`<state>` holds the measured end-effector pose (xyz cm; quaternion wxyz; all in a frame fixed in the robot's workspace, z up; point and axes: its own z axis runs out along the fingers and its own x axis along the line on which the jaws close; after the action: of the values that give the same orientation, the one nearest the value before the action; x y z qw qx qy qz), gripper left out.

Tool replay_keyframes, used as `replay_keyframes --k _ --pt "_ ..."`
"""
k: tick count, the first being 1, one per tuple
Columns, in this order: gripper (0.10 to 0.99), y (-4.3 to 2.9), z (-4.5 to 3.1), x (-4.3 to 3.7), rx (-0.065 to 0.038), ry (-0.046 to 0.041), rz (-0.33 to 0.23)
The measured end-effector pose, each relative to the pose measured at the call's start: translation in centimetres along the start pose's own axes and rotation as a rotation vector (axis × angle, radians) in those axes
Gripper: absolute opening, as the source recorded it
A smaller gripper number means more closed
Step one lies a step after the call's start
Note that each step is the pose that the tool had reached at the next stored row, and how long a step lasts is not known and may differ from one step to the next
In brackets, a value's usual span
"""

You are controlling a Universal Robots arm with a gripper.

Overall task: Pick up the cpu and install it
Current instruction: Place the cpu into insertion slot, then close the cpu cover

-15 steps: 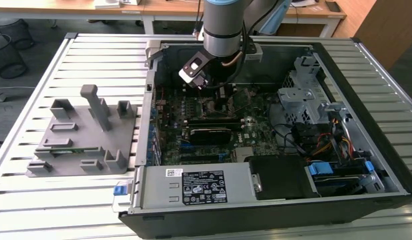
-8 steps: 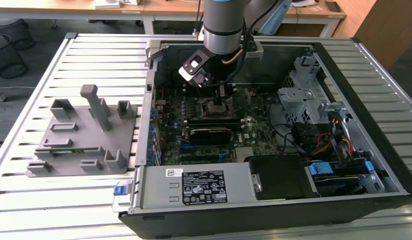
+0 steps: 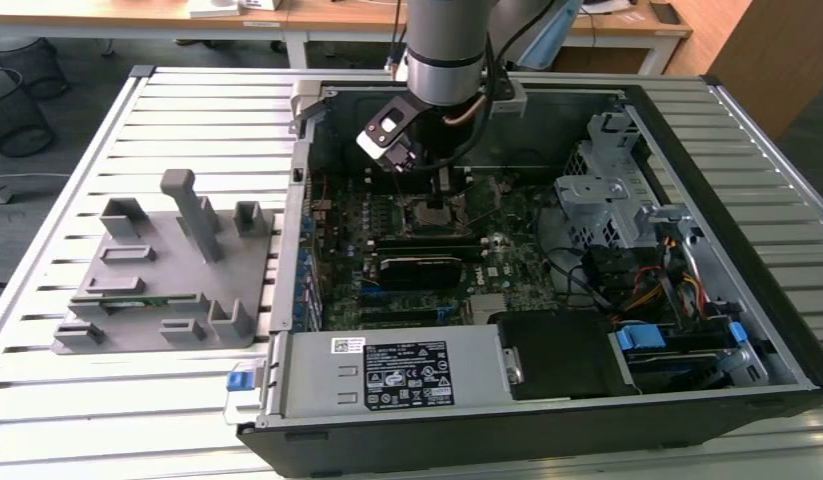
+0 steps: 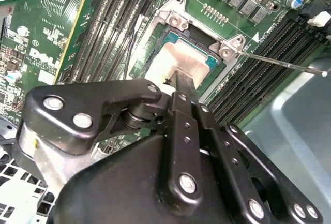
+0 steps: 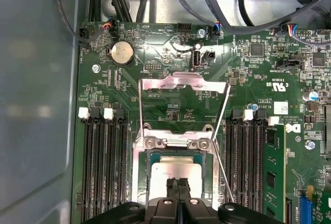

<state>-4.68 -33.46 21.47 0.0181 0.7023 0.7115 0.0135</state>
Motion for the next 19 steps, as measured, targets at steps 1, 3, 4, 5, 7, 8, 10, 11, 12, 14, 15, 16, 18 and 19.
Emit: replay_keyframes --k 1,3,4,5,7,8,10,11,12,14,15,16,18,19 --pt "0.106 0.00 -0.02 0.00 0.000 0.0001 0.000" --pt "0.106 0.00 -0.09 0.00 0.000 -0.0001 0.000" --pt "0.106 0.00 -0.13 0.00 0.000 -0.0001 0.000" --pt "0.106 0.01 -0.16 0.00 0.000 -0.0001 0.000" --pt "0.106 0.01 -0.23 0.00 0.000 -0.0001 0.000" --pt "0.106 0.01 -0.27 -0.01 0.000 -0.0001 0.000" --pt "0.106 0.02 -0.40 -0.01 0.000 -0.0002 0.000" --pt "0.106 0.02 -0.45 -0.01 0.000 -0.0002 0.000" --pt "0.106 0.02 -0.46 0.00 0.000 0.0000 0.000" --pt "0.106 0.02 -0.48 0.00 0.000 0.0001 0.000" --pt "0.106 0.02 -0.51 -0.01 0.000 -0.0002 0.000" --pt "0.106 0.02 -0.52 -0.01 0.000 -0.0001 0.000" --pt "0.106 0.02 -0.55 -0.01 0.000 -0.0001 0.000" --pt "0.106 0.02 -0.57 -0.01 0.000 -0.0003 0.000"
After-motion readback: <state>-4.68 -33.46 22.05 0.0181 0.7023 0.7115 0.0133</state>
